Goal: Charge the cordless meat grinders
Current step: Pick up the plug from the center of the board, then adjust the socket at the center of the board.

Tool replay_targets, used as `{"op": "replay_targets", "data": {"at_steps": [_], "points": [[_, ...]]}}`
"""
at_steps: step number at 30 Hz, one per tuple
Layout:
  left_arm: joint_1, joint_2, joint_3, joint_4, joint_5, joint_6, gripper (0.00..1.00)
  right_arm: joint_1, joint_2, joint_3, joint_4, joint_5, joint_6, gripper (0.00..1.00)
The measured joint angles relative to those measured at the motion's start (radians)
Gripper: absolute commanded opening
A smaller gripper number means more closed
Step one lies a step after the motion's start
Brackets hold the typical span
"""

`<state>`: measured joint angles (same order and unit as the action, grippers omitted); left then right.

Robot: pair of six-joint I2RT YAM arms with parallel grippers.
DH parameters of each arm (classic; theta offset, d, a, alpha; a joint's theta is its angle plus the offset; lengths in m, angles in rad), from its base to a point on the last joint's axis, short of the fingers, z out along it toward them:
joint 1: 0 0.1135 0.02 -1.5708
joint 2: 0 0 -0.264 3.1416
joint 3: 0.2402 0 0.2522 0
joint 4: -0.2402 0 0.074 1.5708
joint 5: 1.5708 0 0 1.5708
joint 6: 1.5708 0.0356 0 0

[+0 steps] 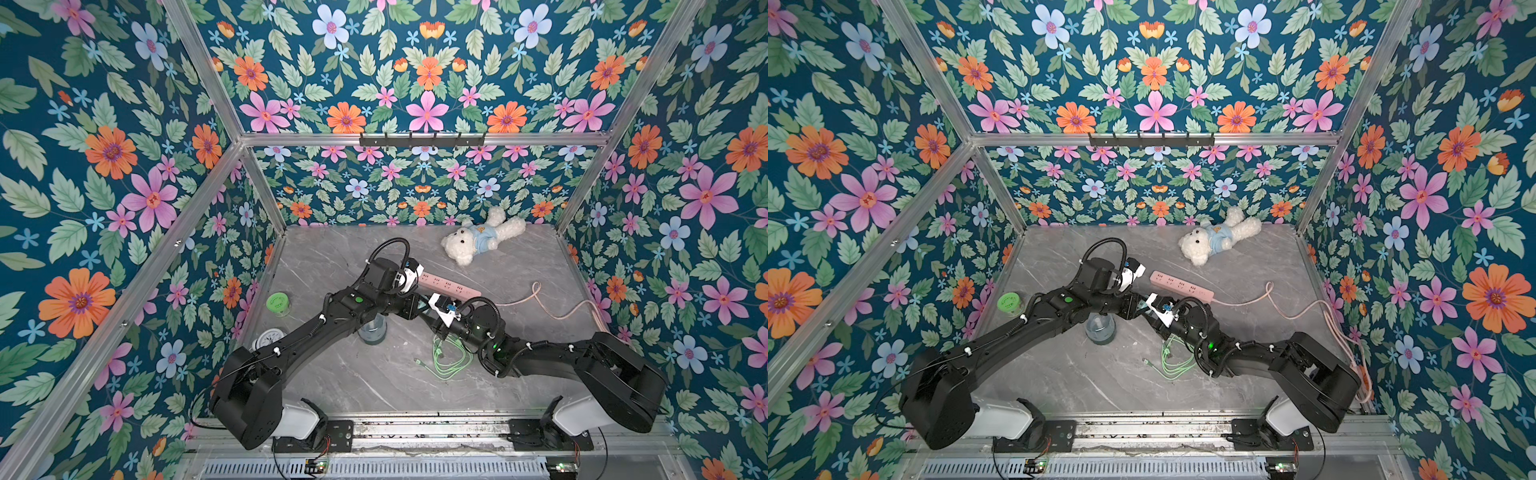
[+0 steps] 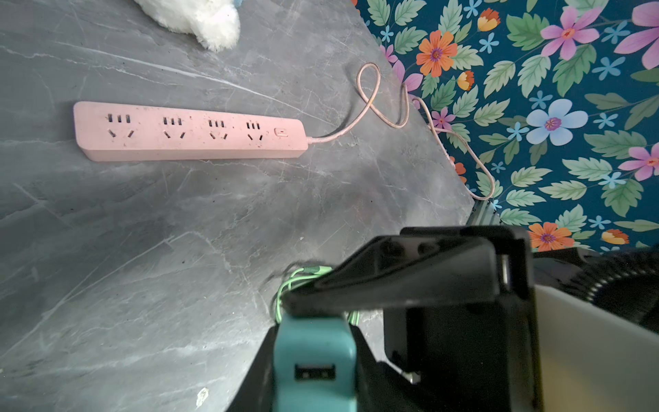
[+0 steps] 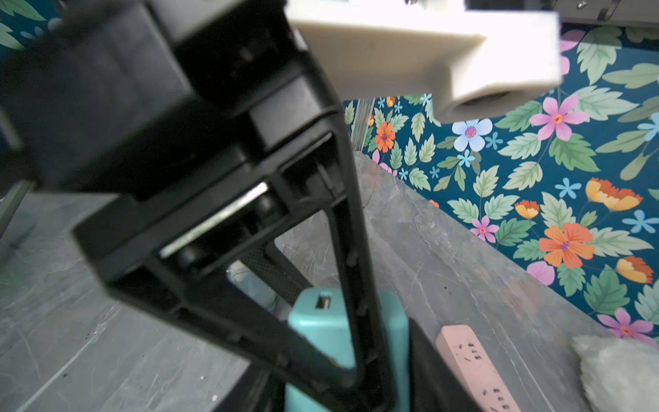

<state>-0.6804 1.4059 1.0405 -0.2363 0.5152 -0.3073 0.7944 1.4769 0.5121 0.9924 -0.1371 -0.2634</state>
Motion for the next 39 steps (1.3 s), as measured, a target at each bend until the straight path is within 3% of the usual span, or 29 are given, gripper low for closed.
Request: {"op": "replay_targets", "data": {"at_steps": [8, 13, 19, 27, 39], "points": [[-0.002, 0.166, 0.193, -0.076, -0.146, 0.043, 0.10, -0.062, -0.192, -0.001, -0.265, 0.050, 0.093, 0.78], [-0.002, 0.332, 0.332, -0.116, -0.222, 0.063, 0.09, -0.233, -0.328, 0.008, -0.520, 0.088, 0.261, 0.78], [-0.007, 0.505, 0.510, -0.163, -0.262, 0.106, 0.08, -0.412, -0.390, 0.042, -0.778, 0.094, 0.437, 0.77], [-0.007, 0.687, 0.742, -0.232, -0.313, 0.183, 0.08, -0.493, -0.300, 0.119, -0.941, 0.068, 0.535, 0.74], [0.028, 0.721, 0.803, -0.284, -0.224, 0.313, 0.09, -0.498, -0.048, 0.262, -0.979, -0.109, 0.583, 0.70]]}}
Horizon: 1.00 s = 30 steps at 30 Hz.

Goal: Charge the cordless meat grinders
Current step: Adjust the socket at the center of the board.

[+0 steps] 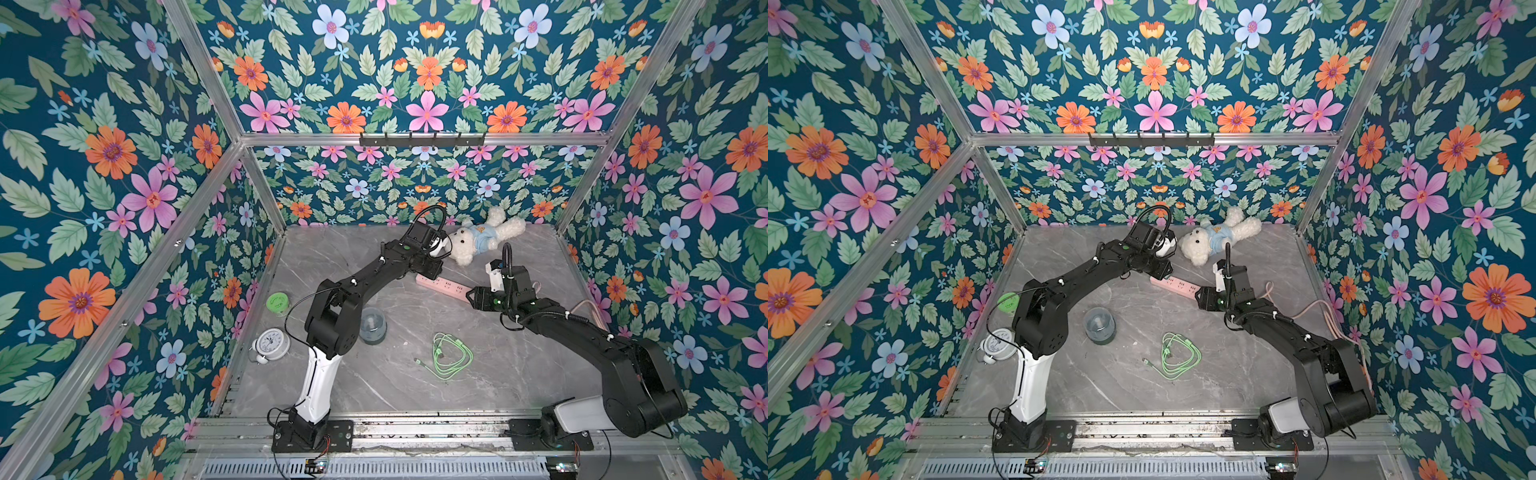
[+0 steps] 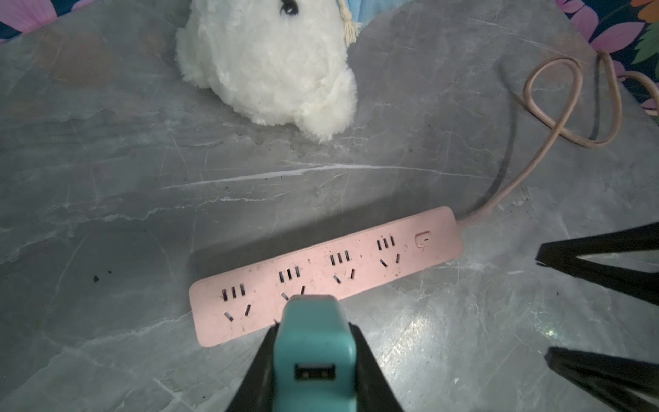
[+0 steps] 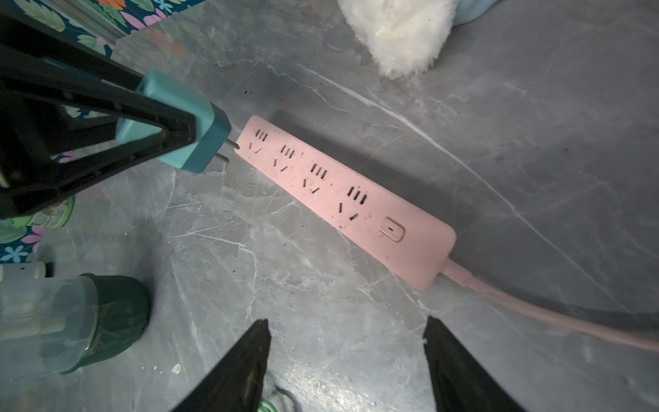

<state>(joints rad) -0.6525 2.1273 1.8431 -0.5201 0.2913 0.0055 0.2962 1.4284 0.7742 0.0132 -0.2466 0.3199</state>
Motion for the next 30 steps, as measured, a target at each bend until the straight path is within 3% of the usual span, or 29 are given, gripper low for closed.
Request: {"op": "replay_targets", "data": {"at_steps": [5, 16, 25, 30], "points": [[-0.003, -0.019, -0.008, -0.062, 0.104, 0.100, 0.11, 0.000, -0.003, -0.033, 0.093, -0.120, -0.120, 0.68], [-0.002, -0.113, -0.051, -0.257, 0.401, 0.449, 0.12, 0.000, -0.034, -0.060, 0.171, -0.430, -0.405, 0.61], [-0.004, -0.115, -0.052, -0.466, 0.529, 0.724, 0.09, 0.001, -0.063, -0.063, 0.191, -0.646, -0.457, 0.51], [-0.005, -0.171, -0.127, -0.501, 0.583, 0.867, 0.09, 0.003, -0.064, -0.059, 0.191, -0.720, -0.455, 0.47]]}}
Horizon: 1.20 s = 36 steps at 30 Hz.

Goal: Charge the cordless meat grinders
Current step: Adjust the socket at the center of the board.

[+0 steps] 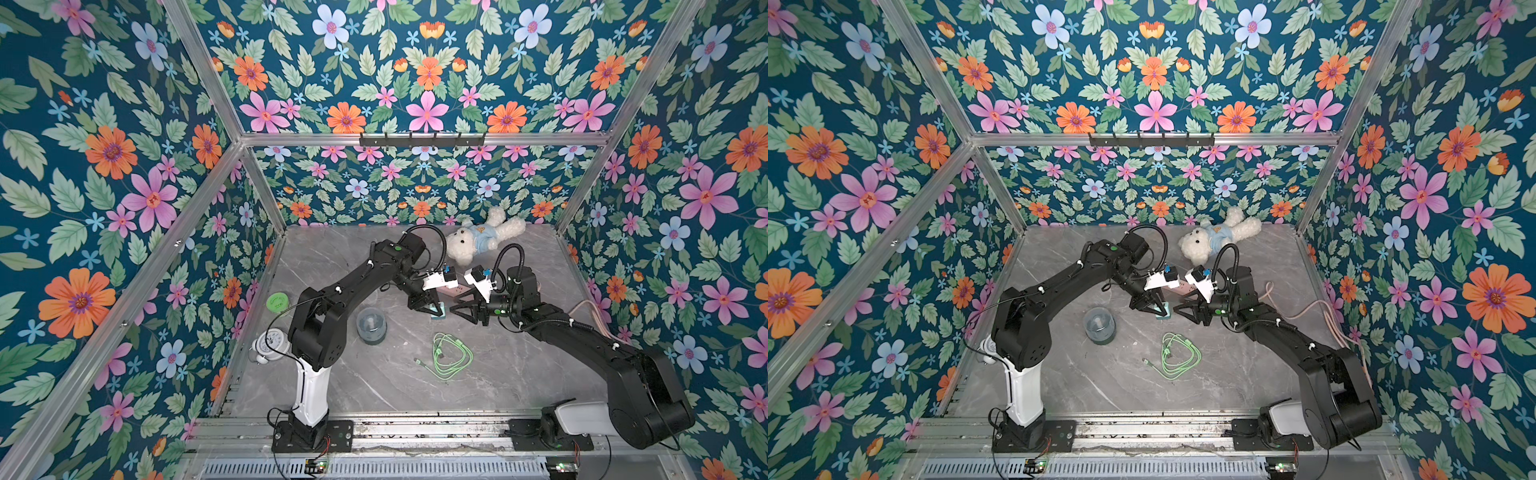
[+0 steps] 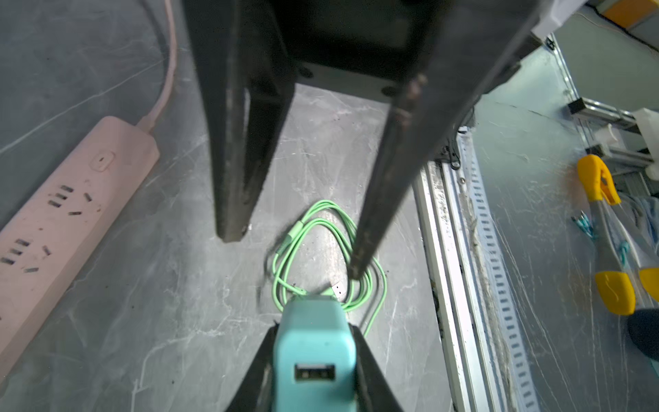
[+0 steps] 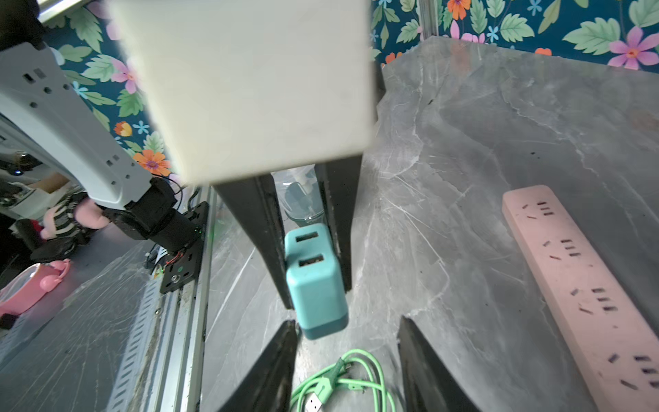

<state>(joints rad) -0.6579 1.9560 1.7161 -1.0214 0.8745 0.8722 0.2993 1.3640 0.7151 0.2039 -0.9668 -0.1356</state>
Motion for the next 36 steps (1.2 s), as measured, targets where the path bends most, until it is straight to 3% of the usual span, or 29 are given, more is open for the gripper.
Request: {"op": "replay_targets", "data": {"at_steps": [9, 18, 26, 32, 36], "points": [[-0.008, -0.032, -0.022, 0.004, 0.038, 0.086, 0.09, 0.055, 0.019, 0.047, -0.053, -0.037, -0.028, 0.52], [-0.012, -0.047, -0.023, -0.021, 0.008, 0.102, 0.13, 0.077, 0.042, 0.072, -0.078, -0.063, -0.029, 0.35], [-0.011, -0.040, -0.018, -0.030, -0.036, 0.081, 0.08, 0.079, 0.047, 0.080, -0.127, -0.064, -0.025, 0.44], [-0.021, -0.056, -0.078, 0.114, -0.155, 0.023, 0.11, 0.080, -0.019, 0.047, -0.147, 0.031, -0.028, 0.48], [-0.031, -0.017, -0.025, 0.189, -0.225, 0.030, 0.11, 0.027, -0.059, -0.011, -0.092, 0.076, -0.004, 0.50]]}}
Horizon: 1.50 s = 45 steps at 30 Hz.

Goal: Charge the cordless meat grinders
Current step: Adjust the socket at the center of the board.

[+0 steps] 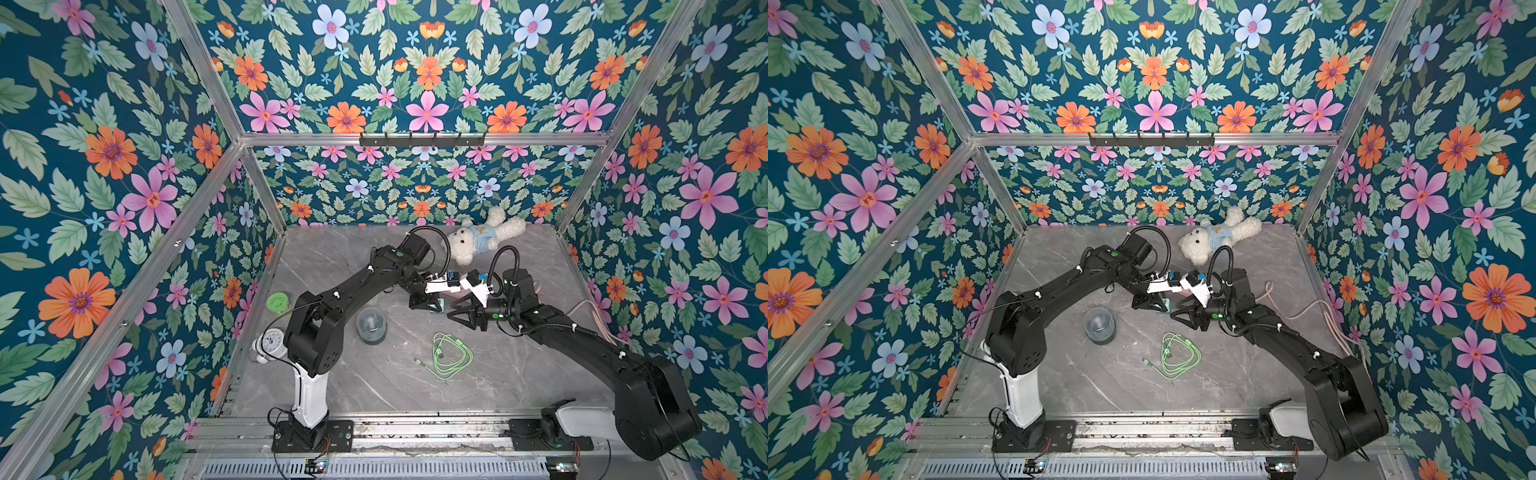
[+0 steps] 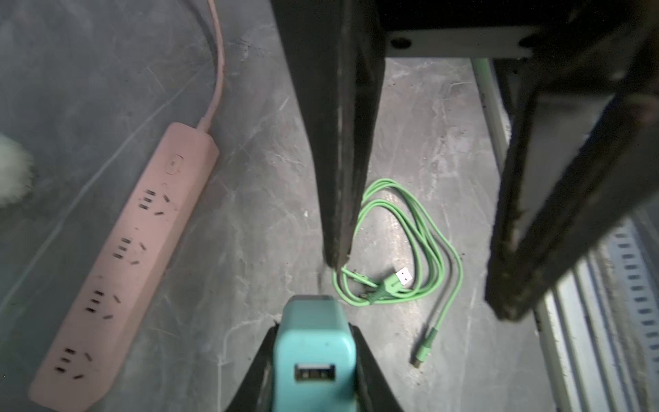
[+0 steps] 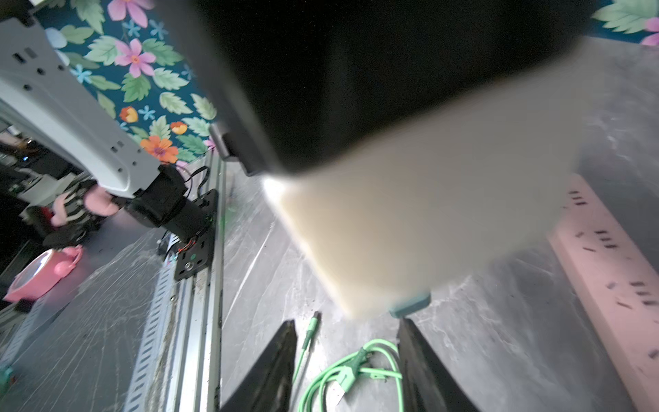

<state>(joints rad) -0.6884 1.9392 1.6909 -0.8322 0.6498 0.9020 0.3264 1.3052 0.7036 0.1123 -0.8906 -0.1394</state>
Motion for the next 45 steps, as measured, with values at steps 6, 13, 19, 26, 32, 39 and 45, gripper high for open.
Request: {"op": "replay_targets", "data": {"at_steps": [6, 13, 19, 26, 32, 39, 45], "points": [[0.034, 0.123, 0.191, -0.011, -0.022, 0.055, 0.09, -0.058, 0.028, -0.010, 0.026, 0.131, 0.014, 0.55], [0.079, 0.173, 0.259, -0.076, -0.029, 0.105, 0.08, -0.093, 0.148, 0.131, -0.071, 0.250, -0.086, 0.61], [0.131, 0.174, 0.275, -0.080, -0.026, 0.130, 0.08, -0.094, 0.304, 0.332, -0.273, 0.326, -0.262, 0.63], [0.170, 0.220, 0.357, -0.084, -0.015, 0.148, 0.09, -0.094, 0.486, 0.502, -0.423, 0.370, -0.430, 0.65], [0.190, 0.237, 0.380, -0.086, -0.013, 0.163, 0.09, -0.090, 0.636, 0.662, -0.528, 0.396, -0.509, 0.66], [0.205, 0.250, 0.385, -0.086, 0.008, 0.169, 0.09, -0.081, 0.719, 0.754, -0.612, 0.419, -0.562, 0.68], [0.214, 0.250, 0.381, -0.084, 0.022, 0.168, 0.09, -0.060, 0.797, 0.829, -0.676, 0.449, -0.597, 0.69]]}}
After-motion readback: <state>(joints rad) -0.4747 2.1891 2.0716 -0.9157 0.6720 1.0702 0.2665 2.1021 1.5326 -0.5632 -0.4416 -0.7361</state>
